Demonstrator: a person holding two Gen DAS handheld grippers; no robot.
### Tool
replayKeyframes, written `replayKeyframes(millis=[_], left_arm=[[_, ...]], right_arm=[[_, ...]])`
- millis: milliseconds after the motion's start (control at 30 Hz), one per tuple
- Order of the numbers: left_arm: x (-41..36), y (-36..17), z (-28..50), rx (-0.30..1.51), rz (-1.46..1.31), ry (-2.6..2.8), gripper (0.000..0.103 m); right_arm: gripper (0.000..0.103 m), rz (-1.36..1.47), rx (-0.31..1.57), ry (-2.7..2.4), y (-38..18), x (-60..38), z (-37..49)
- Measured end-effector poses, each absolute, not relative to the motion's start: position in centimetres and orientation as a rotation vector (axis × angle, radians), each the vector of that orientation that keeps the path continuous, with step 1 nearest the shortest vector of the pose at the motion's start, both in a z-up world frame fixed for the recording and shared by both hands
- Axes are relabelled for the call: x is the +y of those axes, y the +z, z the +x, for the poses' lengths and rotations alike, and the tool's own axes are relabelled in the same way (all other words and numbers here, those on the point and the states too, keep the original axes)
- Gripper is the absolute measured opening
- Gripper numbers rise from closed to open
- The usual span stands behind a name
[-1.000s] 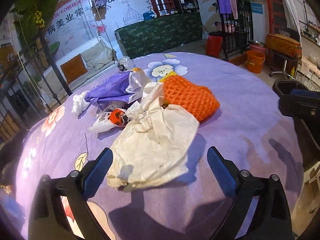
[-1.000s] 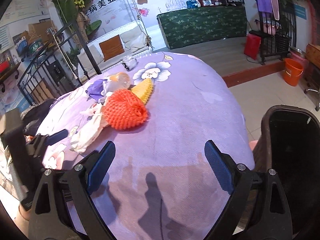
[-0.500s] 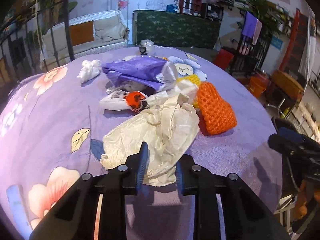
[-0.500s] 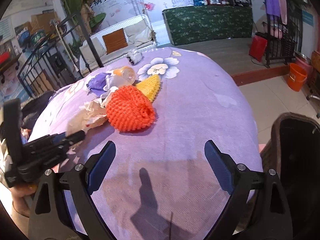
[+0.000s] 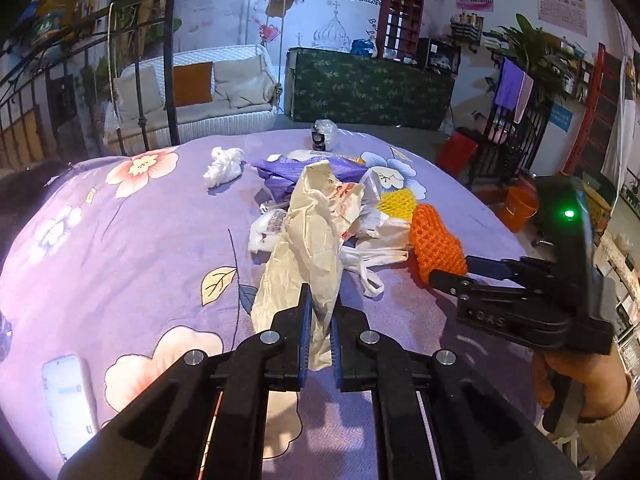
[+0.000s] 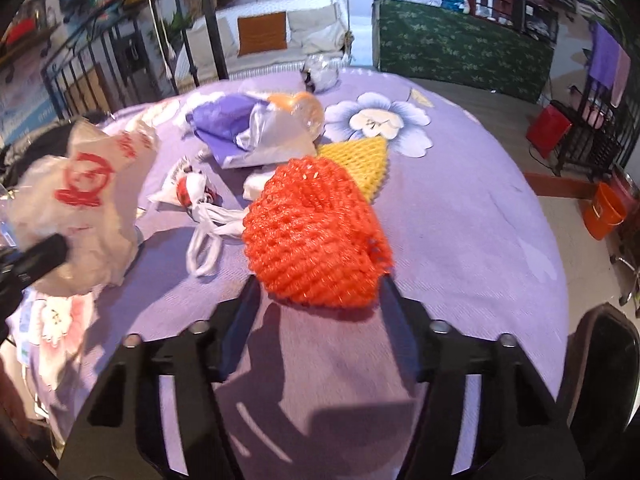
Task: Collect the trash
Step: 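Grasp the crumpled paper with the left tool while the right tool grasps the orange net, then carry the orange net to the bin and release it with the right tool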
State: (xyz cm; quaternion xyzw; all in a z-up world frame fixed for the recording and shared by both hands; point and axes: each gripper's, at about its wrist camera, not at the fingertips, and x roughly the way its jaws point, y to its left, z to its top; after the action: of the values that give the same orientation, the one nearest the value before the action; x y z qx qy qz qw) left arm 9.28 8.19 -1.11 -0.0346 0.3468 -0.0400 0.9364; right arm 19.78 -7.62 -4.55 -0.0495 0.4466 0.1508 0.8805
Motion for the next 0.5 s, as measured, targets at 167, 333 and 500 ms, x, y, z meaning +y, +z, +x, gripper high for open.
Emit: replayKeyframes(millis=[167, 333, 500], left_arm=[[8.6, -1.2, 9.1, 0.705, -0.084, -0.075, 0.008], [8.3, -1.2, 8.9, 0.7, -0.081, -0.08, 0.008], [7.4, -1.0, 8.6, 0.689, -0.076, -0.104, 0.008]], right_arm=[[0.015, -0.065, 0.923, 0.301, -4.4, -8.4, 19.8], [0.013, -0.021, 0.891, 0.288, -3.8, -9.6, 18.5], [0.012, -0.019, 0.831, 0.262, -2.6, -10.7, 16.1]])
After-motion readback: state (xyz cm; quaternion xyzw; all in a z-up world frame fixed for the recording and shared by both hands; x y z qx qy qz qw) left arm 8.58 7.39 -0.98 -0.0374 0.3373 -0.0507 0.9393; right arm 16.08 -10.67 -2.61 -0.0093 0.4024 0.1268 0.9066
